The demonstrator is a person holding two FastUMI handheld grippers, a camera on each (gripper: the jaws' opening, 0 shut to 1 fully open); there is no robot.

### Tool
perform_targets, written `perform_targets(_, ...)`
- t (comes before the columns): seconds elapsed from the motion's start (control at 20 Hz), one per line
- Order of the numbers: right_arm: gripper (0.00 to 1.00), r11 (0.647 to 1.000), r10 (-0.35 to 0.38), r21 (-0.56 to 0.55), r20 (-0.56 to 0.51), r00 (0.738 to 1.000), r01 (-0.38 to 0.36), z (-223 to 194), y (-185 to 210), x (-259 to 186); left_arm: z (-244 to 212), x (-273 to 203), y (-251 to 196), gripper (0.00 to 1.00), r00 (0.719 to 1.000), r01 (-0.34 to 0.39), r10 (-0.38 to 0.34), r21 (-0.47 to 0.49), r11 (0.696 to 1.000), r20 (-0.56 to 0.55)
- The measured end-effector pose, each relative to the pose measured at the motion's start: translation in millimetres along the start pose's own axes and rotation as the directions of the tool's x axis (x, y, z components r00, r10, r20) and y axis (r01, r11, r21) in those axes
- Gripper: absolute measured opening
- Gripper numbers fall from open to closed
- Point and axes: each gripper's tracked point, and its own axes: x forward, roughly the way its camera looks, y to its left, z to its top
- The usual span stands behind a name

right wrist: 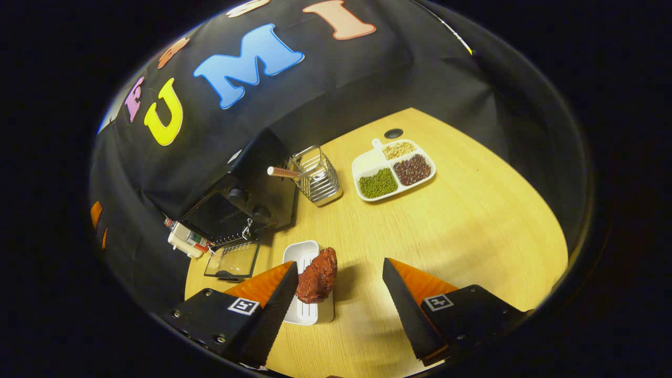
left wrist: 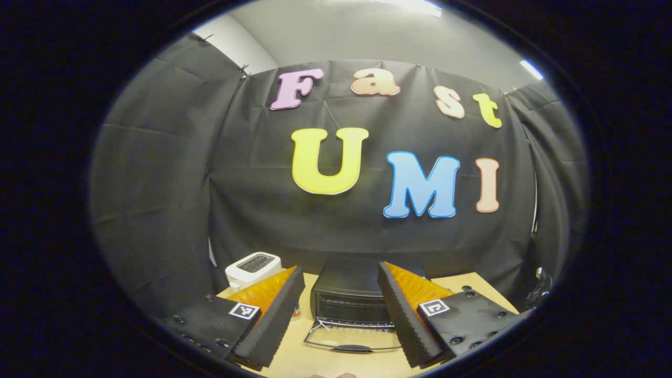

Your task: Open the electric oven with the left hand, put the food in, and close the electric oven.

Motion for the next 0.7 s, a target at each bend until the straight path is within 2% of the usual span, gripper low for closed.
perform_targets(0.05,0.96,1.000,0.029,0.011,-0.019,0.999,-0.029,-4.5,2.8,7.1,-2.5,-0.2,-2.3,0.99,1.000,-0.011,0.011,0.001,1.000,-0.006)
perform_targets(0.15,0.95,0.996,0.082,0.044,-0.063,0.995,-0.079,-15.0,6.6,17.8,-6.3,-3.5,-4.1,0.99,0.999,-0.030,0.030,0.008,1.000,-0.020)
perform_targets(0.2,0.80,0.992,0.106,0.074,-0.082,0.991,-0.100,-19.6,9.4,24.0,-7.2,-6.5,-4.7,0.99,0.999,-0.038,0.039,0.015,0.999,-0.029)
perform_targets(0.25,0.82,0.987,0.130,0.106,-0.095,0.987,-0.120,-22.8,10.8,27.3,-11.7,-6.8,-5.6,0.95,0.998,-0.047,0.048,0.025,0.999,-0.038)
perform_targets(0.3,0.72,0.980,0.152,0.146,-0.108,0.983,-0.135,-27.4,13.4,34.9,-14.5,-6.9,-5.9,0.99,0.997,-0.055,0.057,0.034,0.998,-0.045)
perform_targets(0.35,0.66,0.967,0.184,0.197,-0.100,0.978,-0.161,-23.3,18.1,31.4,-17.0,-7.7,-6.5,0.99,0.997,-0.062,0.065,0.043,0.997,-0.051)
perform_targets(0.4,0.59,0.954,0.206,0.242,-0.093,0.974,-0.178,-20.0,20.5,33.7,-16.9,-9.9,-6.3,0.95,0.996,-0.071,0.074,0.050,0.996,-0.054)
perform_targets(0.45,0.35,0.941,0.224,0.280,-0.089,0.971,-0.191,-16.0,17.5,25.8,-16.6,-11.2,-5.7,0.95,0.995,-0.079,0.082,0.056,0.995,-0.055)
perform_targets(0.5,0.20,0.927,0.239,0.318,-0.095,0.966,-0.198,-19.1,21.2,30.1,-16.7,-13.2,-6.2,0.96,0.994,-0.085,0.088,0.059,0.995,-0.057)
perform_targets(0.55,0.22,0.910,0.273,0.345,-0.078,0.959,-0.231,-15.0,23.8,25.8,-17.5,-15.2,-7.0,0.97,0.994,-0.090,0.093,0.061,0.994,-0.058)
perform_targets(0.6,0.16,0.907,0.274,0.354,-0.080,0.958,-0.230,-13.9,23.5,27.5,-14.9,-17.3,-7.5,0.98,0.994,-0.090,0.093,0.061,0.994,-0.057)
perform_targets(0.7,0.15,0.896,0.298,0.364,-0.067,0.952,-0.255,-11.6,28.5,25.8,-15.0,-17.4,-8.0,0.99,0.995,-0.083,0.087,0.061,0.995,-0.051)
